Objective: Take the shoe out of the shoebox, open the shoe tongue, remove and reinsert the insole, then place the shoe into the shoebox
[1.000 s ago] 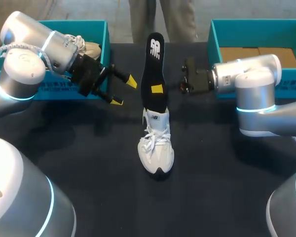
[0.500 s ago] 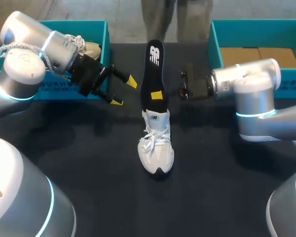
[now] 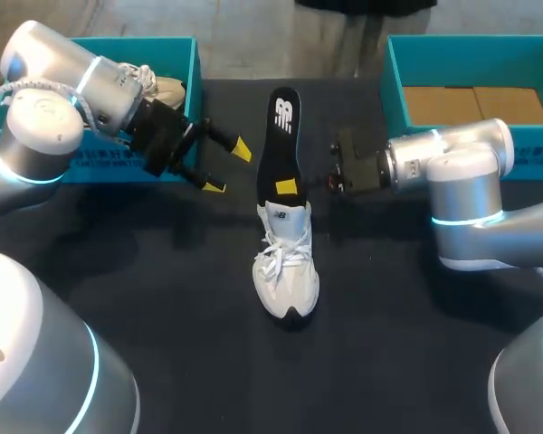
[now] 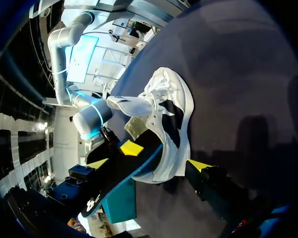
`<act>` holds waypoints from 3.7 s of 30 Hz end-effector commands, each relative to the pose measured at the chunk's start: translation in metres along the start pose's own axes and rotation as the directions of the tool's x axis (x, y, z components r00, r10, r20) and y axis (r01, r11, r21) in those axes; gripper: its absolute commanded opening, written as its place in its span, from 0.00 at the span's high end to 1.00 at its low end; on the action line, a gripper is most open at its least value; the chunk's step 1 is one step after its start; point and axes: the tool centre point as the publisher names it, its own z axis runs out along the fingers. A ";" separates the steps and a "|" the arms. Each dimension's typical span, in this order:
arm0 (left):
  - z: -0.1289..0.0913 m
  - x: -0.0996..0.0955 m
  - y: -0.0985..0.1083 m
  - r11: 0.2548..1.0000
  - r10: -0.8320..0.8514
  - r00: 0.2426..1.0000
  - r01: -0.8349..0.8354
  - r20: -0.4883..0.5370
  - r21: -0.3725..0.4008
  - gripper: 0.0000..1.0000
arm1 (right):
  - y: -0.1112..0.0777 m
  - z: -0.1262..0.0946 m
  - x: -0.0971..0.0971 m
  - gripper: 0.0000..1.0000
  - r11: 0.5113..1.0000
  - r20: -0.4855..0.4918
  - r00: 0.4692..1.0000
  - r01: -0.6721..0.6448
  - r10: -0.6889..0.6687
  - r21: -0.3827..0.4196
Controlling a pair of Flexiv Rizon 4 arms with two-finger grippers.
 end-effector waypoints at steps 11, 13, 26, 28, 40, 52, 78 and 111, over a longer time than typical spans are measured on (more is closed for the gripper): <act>0.001 0.000 0.000 1.000 0.001 1.000 -0.001 -0.001 -0.003 0.00 | -0.007 0.005 0.004 0.98 1.000 0.018 1.000 -0.009 0.009 -0.004; 0.001 0.000 0.000 1.000 0.001 1.000 -0.001 -0.001 -0.003 0.00 | -0.004 0.006 0.005 0.68 1.000 0.019 1.000 -0.003 0.003 -0.002; 0.001 0.000 0.000 1.000 0.001 1.000 -0.001 -0.001 -0.003 0.00 | 0.017 0.002 0.008 0.76 0.999 0.025 0.999 0.039 -0.040 0.017; 0.001 0.000 0.000 1.000 0.001 1.000 -0.001 -0.001 -0.003 0.00 | 0.022 -0.003 0.009 0.78 0.999 0.036 0.998 0.045 -0.046 0.020; 0.001 0.000 0.000 1.000 0.001 1.000 -0.001 -0.001 -0.003 0.00 | 0.026 -0.014 0.005 1.00 0.998 0.059 0.997 0.044 -0.046 0.039; 0.001 0.000 0.000 1.000 0.001 1.000 -0.001 -0.001 -0.003 0.00 | 0.012 -0.012 0.007 1.00 0.994 0.045 0.999 0.000 -0.005 0.105; 0.001 0.000 0.000 1.000 0.001 1.000 -0.001 -0.001 -0.003 0.00 | 0.011 -0.010 0.016 0.86 0.986 0.062 0.998 -0.020 0.010 0.164; 0.001 0.000 0.000 1.000 0.001 1.000 -0.001 -0.001 -0.003 0.00 | 0.006 -0.009 0.019 0.84 0.965 0.080 0.996 -0.060 0.041 0.256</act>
